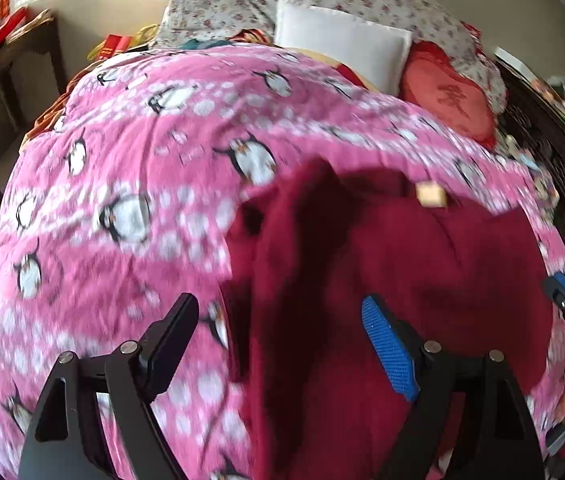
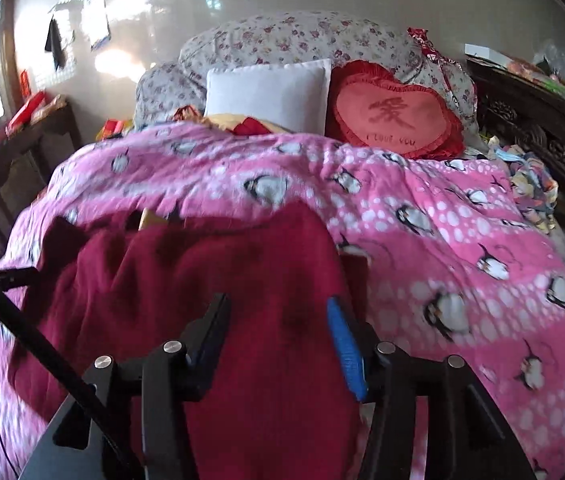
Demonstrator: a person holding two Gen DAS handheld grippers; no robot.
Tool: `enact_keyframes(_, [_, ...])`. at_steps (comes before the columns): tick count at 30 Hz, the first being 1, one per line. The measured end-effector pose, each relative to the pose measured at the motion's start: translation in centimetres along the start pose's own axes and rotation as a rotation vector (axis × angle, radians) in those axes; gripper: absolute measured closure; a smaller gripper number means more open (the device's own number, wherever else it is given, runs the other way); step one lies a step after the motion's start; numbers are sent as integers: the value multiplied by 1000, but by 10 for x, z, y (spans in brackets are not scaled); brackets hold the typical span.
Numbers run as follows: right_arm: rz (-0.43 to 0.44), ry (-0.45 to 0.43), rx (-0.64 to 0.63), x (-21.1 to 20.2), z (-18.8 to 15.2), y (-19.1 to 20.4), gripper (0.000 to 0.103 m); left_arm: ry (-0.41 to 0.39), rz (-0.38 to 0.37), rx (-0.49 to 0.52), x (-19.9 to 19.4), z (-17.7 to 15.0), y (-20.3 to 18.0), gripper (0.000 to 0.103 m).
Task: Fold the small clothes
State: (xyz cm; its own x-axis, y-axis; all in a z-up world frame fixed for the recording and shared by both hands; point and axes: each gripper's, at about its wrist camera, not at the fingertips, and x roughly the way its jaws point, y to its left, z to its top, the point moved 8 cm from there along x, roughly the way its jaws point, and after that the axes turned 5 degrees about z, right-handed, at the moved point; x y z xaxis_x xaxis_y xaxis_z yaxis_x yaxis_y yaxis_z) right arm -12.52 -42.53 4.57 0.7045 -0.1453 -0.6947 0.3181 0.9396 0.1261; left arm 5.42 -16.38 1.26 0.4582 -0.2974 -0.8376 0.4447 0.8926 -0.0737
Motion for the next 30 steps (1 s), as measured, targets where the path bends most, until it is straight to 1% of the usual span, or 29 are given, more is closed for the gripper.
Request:
enact_keyframes(3, [-12, 11, -12, -11, -15, 2, 48, 0, -22, 15, -8, -24, -8, 20])
enact_keyframes(7, [-14, 27, -16, -18, -32, 4, 48, -13, 11, 47, -10, -49, -11, 20])
enact_keyframes(10, [-13, 37, -17, -16, -42, 4, 48, 3, 25, 46, -4, -63, -8, 20])
enact_keyframes(12, [-15, 45, -9, -12, -46, 2, 48, 32, 27, 33, 5, -71, -4, 20])
enact_keyframes(14, [-16, 51, 0, -6, -48, 0, 47, 54, 27, 8, 15, -77, 1, 19])
enact_keyframes(16, [-22, 65, -1, 5, -50, -1, 41, 71, 14, -28, 25, -81, 4, 16])
enact_keyframes(17, [-32, 79, -8, 11, -51, -1, 40, 75, 11, -40, 27, -83, 4, 14])
enact_keyframes(18, [-43, 81, -15, 12, -51, -1, 40, 74, 11, -53, 28, -85, 5, 13])
enact_keyframes(21, [-60, 65, -35, 3, -50, 5, 40, 53, 28, -50, 22, -88, 5, 13])
enact_keyframes(26, [-40, 60, -14, -22, -58, 12, 39, 47, 21, -54, 12, -93, 3, 13])
enact_keyframes(30, [-32, 46, -32, -39, -66, 22, 37, 21, 36, -59, -1, -100, 6, 13])
